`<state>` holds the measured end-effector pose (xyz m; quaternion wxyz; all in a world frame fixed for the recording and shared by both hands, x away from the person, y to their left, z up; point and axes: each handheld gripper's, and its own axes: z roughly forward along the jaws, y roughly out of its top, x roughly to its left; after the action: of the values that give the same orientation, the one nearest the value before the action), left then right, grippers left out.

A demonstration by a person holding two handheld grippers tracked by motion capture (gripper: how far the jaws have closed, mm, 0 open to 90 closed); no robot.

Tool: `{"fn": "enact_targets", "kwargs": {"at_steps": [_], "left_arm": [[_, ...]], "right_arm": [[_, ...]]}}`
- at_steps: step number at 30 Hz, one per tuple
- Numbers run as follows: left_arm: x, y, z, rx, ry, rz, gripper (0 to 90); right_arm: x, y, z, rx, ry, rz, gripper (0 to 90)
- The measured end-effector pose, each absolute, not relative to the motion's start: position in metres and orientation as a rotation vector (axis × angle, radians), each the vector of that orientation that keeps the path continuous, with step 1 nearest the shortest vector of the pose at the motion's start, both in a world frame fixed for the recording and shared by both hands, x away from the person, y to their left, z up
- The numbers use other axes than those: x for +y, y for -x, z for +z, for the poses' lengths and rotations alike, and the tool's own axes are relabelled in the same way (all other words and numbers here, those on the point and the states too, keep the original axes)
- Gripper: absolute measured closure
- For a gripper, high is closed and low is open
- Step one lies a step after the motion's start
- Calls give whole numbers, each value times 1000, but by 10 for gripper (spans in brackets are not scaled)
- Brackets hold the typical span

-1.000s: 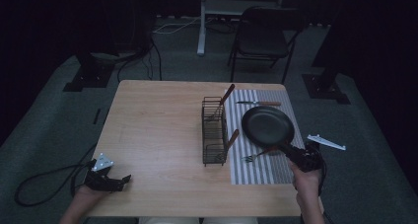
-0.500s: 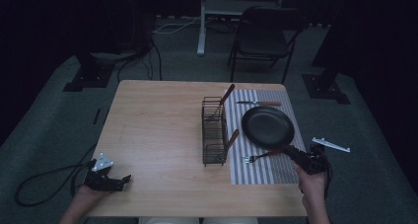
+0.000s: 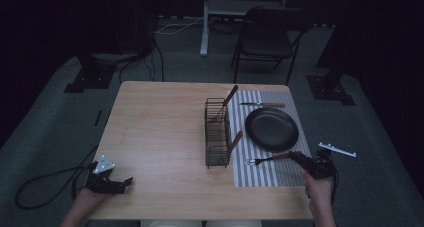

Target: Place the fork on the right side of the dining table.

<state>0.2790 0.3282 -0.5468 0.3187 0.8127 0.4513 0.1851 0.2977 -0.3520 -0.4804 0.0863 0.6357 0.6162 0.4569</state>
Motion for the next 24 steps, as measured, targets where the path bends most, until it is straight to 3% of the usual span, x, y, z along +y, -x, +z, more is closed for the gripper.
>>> {"fn": "enact_targets", "kwargs": {"at_steps": [24], "left_arm": [[328, -279, -547, 1187, -2137, 487, 9]], "right_arm": [[-366, -323, -509, 1872, -2006, 1226, 478]]}}
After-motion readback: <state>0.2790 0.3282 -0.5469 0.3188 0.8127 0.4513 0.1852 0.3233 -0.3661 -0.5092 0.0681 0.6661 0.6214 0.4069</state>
